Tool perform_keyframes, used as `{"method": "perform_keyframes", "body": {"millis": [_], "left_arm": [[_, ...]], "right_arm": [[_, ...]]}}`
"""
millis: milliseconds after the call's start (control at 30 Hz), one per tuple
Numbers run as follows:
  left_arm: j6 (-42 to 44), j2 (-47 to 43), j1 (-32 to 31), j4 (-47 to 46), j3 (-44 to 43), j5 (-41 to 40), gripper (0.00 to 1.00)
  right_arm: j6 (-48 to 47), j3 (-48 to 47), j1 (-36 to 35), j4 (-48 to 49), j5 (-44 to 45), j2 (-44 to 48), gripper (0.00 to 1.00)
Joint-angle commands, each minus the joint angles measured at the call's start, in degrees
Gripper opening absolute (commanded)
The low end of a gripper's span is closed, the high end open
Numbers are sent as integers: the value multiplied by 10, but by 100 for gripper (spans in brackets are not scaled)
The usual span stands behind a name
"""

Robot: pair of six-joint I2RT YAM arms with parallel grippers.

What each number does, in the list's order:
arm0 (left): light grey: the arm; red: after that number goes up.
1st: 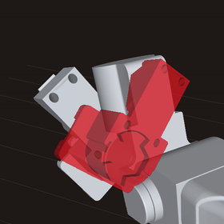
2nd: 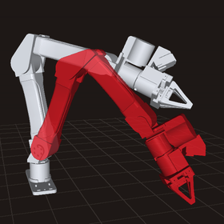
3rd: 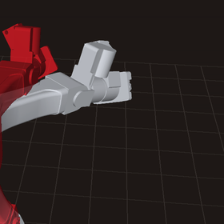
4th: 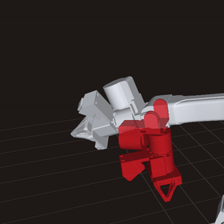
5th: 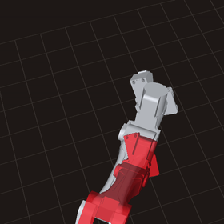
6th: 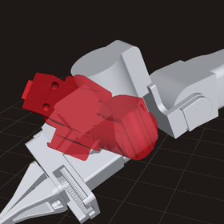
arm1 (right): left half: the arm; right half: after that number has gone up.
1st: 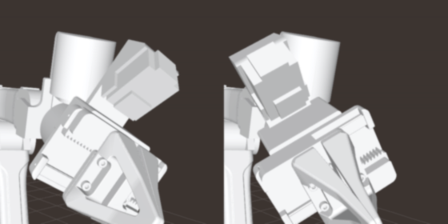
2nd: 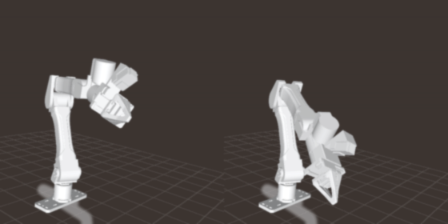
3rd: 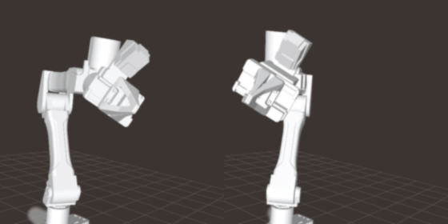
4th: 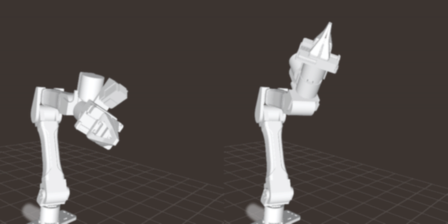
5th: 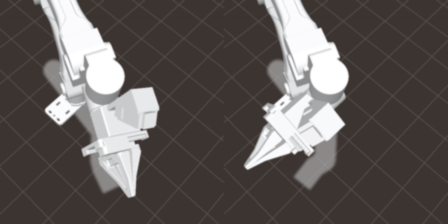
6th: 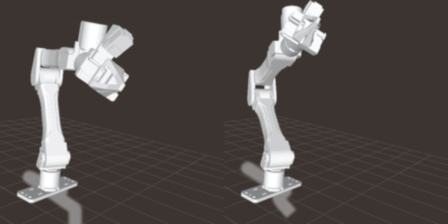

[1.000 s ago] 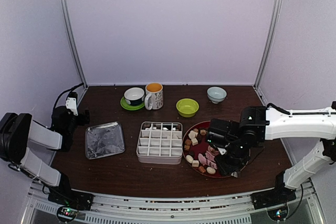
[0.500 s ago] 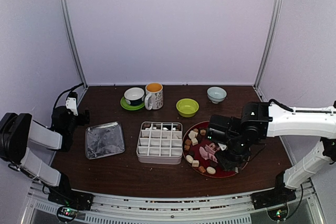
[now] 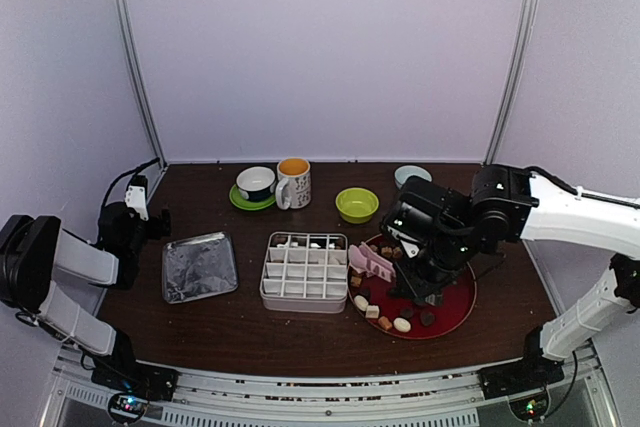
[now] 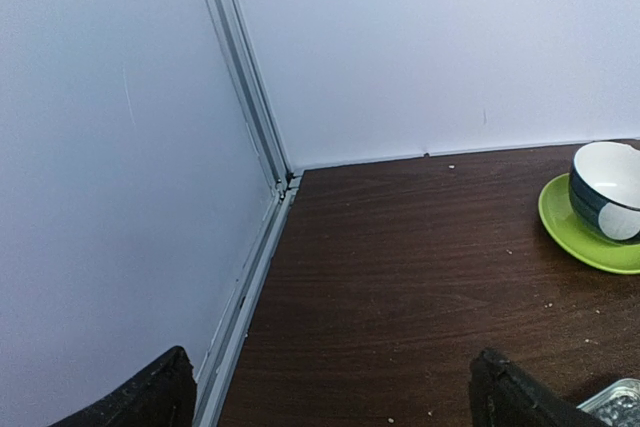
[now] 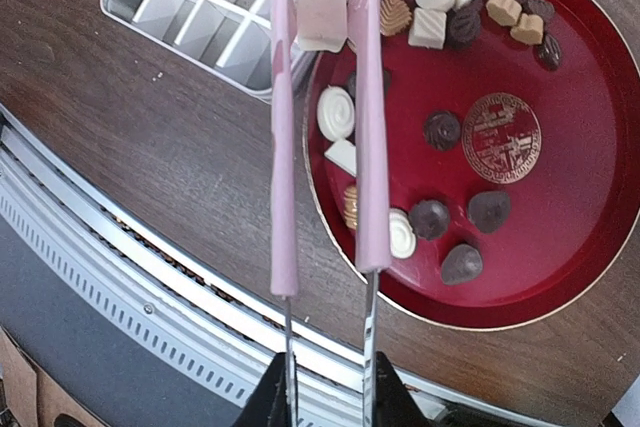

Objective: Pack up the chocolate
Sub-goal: Place the fake chocolate in the empty pocket of the box.

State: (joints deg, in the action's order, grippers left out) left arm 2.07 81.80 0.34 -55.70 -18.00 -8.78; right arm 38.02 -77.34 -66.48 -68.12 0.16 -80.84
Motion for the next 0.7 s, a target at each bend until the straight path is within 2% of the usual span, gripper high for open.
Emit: {"method": "perform_keyframes", "body": {"millis": [0,467,667], "left_arm": [[6,-2,4,-33,-5,4,98],[6,-2,5,-34,-5,4,98],[5,-2,4,-33,-5,5,98]], "right_arm": [[-28,-36,-2,31,3,-37,21],[-43,-60,-2,45,17,-93,22],[-44,-65,-2,44,25,-100,28]]}}
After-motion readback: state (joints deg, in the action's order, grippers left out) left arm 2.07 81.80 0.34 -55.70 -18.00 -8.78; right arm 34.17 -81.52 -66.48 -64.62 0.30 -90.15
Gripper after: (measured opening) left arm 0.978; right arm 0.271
